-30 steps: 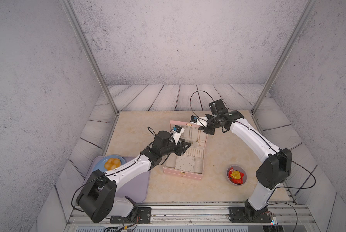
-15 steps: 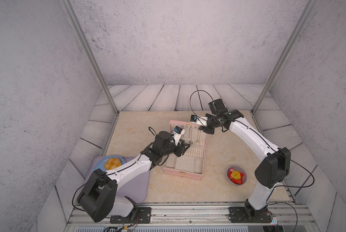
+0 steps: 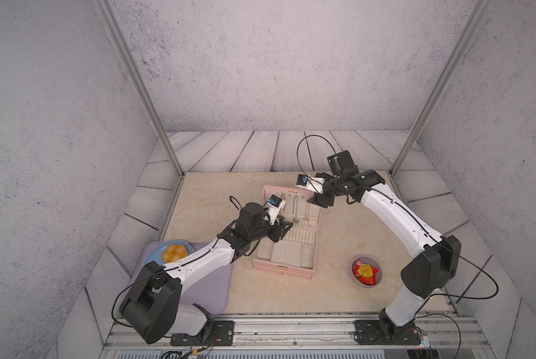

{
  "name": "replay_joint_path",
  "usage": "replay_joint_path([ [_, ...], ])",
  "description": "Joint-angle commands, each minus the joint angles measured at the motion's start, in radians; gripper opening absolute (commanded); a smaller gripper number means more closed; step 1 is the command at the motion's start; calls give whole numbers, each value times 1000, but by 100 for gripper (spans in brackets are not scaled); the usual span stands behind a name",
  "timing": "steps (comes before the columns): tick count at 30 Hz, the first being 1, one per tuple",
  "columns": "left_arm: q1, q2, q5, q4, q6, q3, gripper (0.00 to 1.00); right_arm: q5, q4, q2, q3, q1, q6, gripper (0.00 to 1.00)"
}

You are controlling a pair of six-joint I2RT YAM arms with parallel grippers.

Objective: Put jewelry chain into jewelry box
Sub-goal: Close the fastener on the jewelry box.

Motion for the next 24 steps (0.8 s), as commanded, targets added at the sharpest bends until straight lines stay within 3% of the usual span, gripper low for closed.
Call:
replay_joint_path([
  [1, 10, 5, -5, -3, 10, 2, 51, 36, -24, 2, -3, 4, 3, 68],
  [5, 10, 5, -4, -2, 11, 2, 51, 44, -49, 41, 31, 4, 4, 66],
  [24, 10, 7, 5, 1, 13, 2, 51, 43, -97, 97, 89, 11, 5, 21],
])
